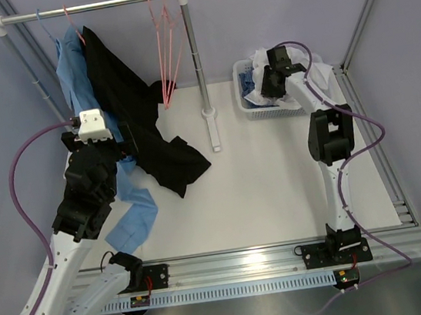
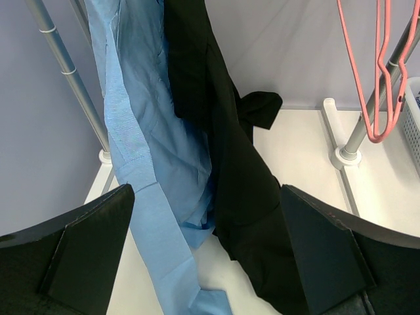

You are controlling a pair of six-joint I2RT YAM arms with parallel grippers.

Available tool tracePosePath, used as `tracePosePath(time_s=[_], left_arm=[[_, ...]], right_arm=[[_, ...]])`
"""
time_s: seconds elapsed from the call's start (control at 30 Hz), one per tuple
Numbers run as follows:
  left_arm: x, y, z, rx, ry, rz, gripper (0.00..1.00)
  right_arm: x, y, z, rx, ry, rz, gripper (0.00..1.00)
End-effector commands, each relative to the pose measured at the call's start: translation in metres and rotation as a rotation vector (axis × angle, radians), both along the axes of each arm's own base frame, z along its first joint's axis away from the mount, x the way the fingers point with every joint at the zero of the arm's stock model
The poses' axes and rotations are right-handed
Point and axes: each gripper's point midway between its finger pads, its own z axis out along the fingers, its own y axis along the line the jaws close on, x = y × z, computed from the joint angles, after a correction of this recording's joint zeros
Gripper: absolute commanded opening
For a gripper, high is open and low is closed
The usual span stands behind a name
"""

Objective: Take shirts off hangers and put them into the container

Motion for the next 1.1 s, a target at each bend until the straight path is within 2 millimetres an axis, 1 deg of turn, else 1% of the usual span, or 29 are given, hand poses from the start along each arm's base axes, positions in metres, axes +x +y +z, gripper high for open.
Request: tracePosePath(time_s=[0.0,0.03,0.07,0.13,0.17,0.23,0.27,0.3,0.33,0.37,0.43,0.47,0.53,0.57,0.63,0.67,0.7,0.73,0.77,0.87,0.9,0.93,1.0,1.03,1.07], left_arm=[[0.002,0.001,0.017,-0.03,-0.064,0.008,0.99],[0.002,0.002,0.017,-0.031,-0.066,0.01,0.99],[0.001,0.002,0.017,-0.031,-0.066,0.01,0.99],[0.001,0.002,0.018,-0.032,-0.068,0.008,0.99],[0.001,0.002,0.018,-0.032,-0.068,0.008,0.99],[0.001,0.002,0.018,-0.034,-0.069,0.005,0.99],[0.001,0.001,0.018,-0.036,-0.069,0.002,0.99],[0.0,0.001,0.018,-0.036,-0.069,0.002,0.99],[0.0,0.001,0.019,-0.036,-0.071,0.001,0.99],[0.0,0.001,0.019,-0.038,-0.071,0.002,0.99],[0.0,0.001,0.019,-0.038,-0.072,-0.001,0.99],[0.0,0.001,0.019,-0.04,-0.072,-0.001,0.99],[0.0,0.001,0.019,-0.042,-0.074,-0.002,0.99],[0.0,0.001,0.019,-0.041,-0.074,-0.002,0.99],[-0.001,0.001,0.02,-0.041,-0.075,-0.002,0.99],[0.0,0.001,0.02,-0.043,-0.075,-0.002,0.99],[-0.001,0.001,0.02,-0.043,-0.075,-0.002,0.99],[0.0,0.001,0.02,-0.044,-0.077,-0.004,0.99],[-0.001,0.001,0.021,-0.044,-0.078,-0.004,0.99],[-0.001,0.001,0.021,-0.045,-0.079,-0.004,0.99],[-0.001,0.001,0.02,-0.044,-0.078,-0.002,0.99],[-0.001,0.001,0.02,-0.043,-0.077,-0.002,0.99],[0.0,0.001,0.02,-0.043,-0.077,-0.002,0.99],[-0.001,0.001,0.02,-0.043,-0.077,-0.001,0.99],[-0.001,0.002,0.02,-0.042,-0.077,0.001,0.99]], right_arm=[[-0.005,0.006,0.103,0.022,-0.182,0.062,0.43],[-0.007,0.006,0.12,0.021,-0.215,0.067,0.46],[-0.011,0.004,0.149,0.014,-0.272,0.076,0.48],[-0.018,0.0,0.174,0.004,-0.321,0.074,0.51],[-0.026,-0.002,0.193,-0.001,-0.355,0.075,0.53],[-0.035,-0.006,0.207,-0.008,-0.385,0.062,0.53],[-0.041,-0.008,0.2,-0.014,-0.369,0.062,0.53],[-0.049,-0.01,0.217,-0.012,-0.408,0.059,0.54],[-0.054,-0.013,0.218,-0.018,-0.409,0.051,0.54],[-0.064,-0.015,0.211,-0.022,-0.389,0.045,0.54],[-0.073,-0.02,0.2,-0.033,-0.36,0.028,0.54],[-0.082,-0.023,0.186,-0.037,-0.328,0.023,0.54],[-0.091,-0.026,0.17,-0.045,-0.295,0.013,0.53],[-0.1,-0.027,0.149,-0.047,-0.249,0.007,0.53],[-0.111,-0.03,0.141,-0.046,-0.231,-0.01,0.52],[-0.119,-0.032,0.126,-0.047,-0.2,-0.014,0.51],[-0.124,-0.033,0.12,-0.046,-0.184,-0.019,0.51],[-0.131,-0.033,0.107,-0.041,-0.156,-0.025,0.51],[-0.134,-0.033,0.101,-0.039,-0.143,-0.029,0.51],[-0.135,-0.034,0.082,-0.036,-0.11,-0.038,0.51],[-0.134,-0.034,0.081,-0.038,-0.109,-0.039,0.5],[-0.131,-0.034,0.081,-0.04,-0.112,-0.042,0.5],[-0.121,-0.035,0.076,-0.048,-0.116,-0.051,0.5],[-0.115,-0.037,0.08,-0.047,-0.125,-0.058,0.5],[-0.111,-0.038,0.071,-0.05,-0.106,-0.063,0.49]])
